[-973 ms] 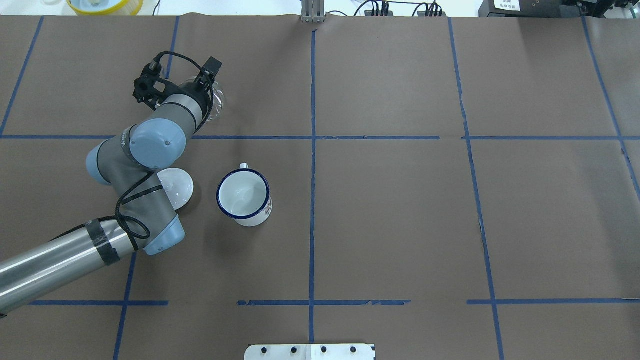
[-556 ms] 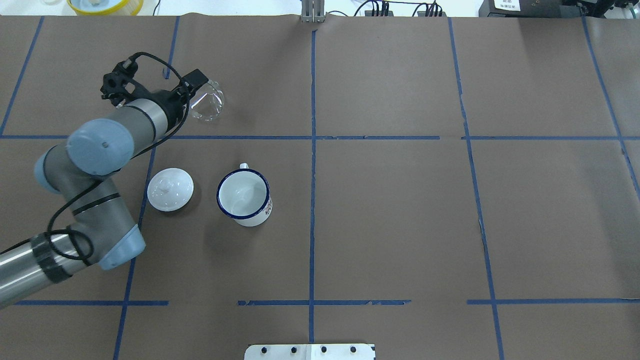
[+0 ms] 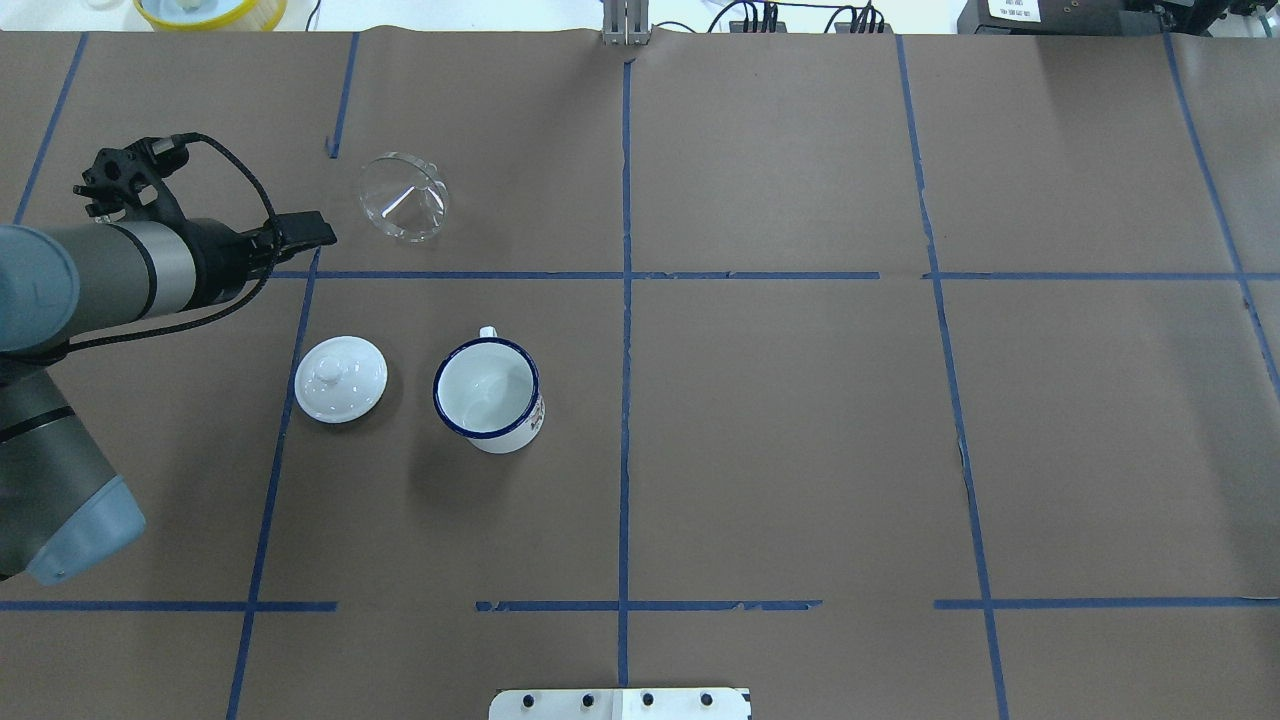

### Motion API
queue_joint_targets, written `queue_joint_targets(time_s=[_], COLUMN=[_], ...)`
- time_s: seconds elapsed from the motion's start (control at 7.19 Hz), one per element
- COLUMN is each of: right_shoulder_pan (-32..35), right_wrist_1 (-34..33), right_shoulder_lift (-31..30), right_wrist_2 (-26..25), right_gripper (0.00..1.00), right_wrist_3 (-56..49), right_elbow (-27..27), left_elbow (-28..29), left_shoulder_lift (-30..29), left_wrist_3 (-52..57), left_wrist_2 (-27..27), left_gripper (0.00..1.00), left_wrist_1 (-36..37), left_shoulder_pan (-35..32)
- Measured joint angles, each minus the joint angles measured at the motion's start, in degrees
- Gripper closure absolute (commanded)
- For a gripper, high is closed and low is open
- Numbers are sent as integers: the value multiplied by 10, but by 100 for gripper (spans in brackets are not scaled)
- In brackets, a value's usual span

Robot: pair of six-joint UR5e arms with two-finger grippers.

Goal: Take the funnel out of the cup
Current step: 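Move the left gripper over the round white lid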

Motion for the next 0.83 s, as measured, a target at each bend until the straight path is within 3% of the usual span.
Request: queue_joint_targets(time_s=[0.42, 0.83], right_shoulder_pan=[0, 0], right_wrist_1=[0, 0], right_shoulder_lift=[0, 0], right_wrist_2=[0, 0], right_gripper=[0, 0], right_wrist_3=[0, 0], right_elbow=[0, 0], left_elbow=[1, 50], left_shoulder_lift=[-12, -80], left_wrist_3=[101, 123], left_wrist_2=[-82, -94], left_gripper=[0, 0], left_wrist_1=[74, 167], left_shoulder_pan=[-1, 2])
